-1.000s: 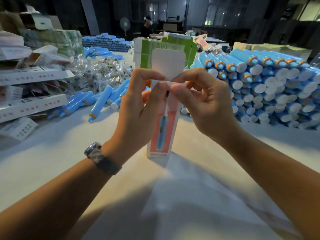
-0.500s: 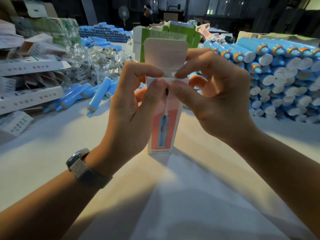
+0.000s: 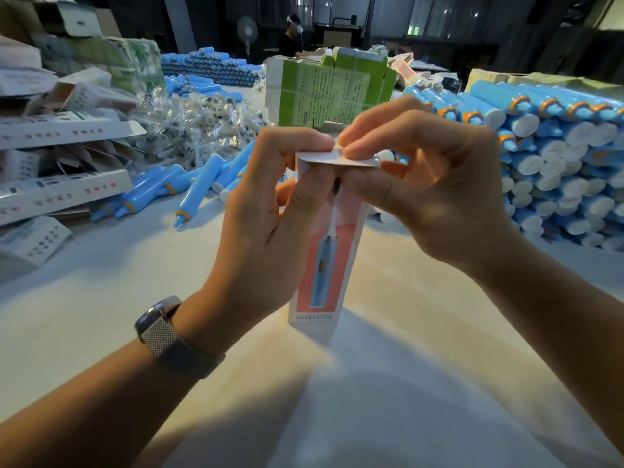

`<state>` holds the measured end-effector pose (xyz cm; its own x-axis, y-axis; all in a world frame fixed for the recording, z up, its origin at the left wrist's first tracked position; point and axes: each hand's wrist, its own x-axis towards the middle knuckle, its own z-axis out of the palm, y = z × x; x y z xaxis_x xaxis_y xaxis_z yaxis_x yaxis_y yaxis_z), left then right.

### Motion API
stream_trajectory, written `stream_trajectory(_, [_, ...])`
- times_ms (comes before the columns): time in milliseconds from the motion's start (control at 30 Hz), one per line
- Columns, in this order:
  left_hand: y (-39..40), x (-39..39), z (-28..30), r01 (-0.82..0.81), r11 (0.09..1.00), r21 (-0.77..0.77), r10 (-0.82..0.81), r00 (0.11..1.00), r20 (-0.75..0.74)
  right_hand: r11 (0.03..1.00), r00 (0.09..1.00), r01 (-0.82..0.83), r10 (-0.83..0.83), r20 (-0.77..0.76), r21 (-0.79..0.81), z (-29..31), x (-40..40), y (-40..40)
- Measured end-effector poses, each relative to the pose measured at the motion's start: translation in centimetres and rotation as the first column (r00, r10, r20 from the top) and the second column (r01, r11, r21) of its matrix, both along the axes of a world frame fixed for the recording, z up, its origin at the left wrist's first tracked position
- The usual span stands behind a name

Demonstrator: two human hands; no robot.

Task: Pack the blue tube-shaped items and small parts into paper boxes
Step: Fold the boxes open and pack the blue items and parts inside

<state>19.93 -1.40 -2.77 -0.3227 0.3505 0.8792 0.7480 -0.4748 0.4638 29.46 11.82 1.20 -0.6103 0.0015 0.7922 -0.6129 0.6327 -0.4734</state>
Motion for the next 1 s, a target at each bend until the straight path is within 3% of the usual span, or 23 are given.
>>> stream_trajectory(100, [0.0, 0.3, 0.0, 0.005, 1.000, 0.013, -0.005, 1.000, 0.001, 1.000, 1.000, -0.015, 0.016, 0.016, -0.024, 0.1, 0.1, -0.3])
stream_trajectory(267, [-0.5, 0.7, 0.2, 0.156, 0.987, 0.026, -0.158, 0.984, 0.086, 0.999, 1.000, 0.004, -0.005, -0.012, -0.039, 0.0, 0.0, -1.1])
stream_trajectory(567, [0.2, 0.5, 0.6, -0.070, 0.996, 0.052, 0.069, 0.997, 0.022, 0.969, 0.971, 0.215, -0.199, -0.131, 0.123, -0.1, 0.0, -1.4])
stream_trajectory(1000, [1.1, 1.5, 0.9, -0.066, 0.987, 0.144, 0.041, 0.985, 0.166, 0.962, 0.958, 0.249, -0.227, -0.178, 0.112, 0.6, -0.3, -1.9])
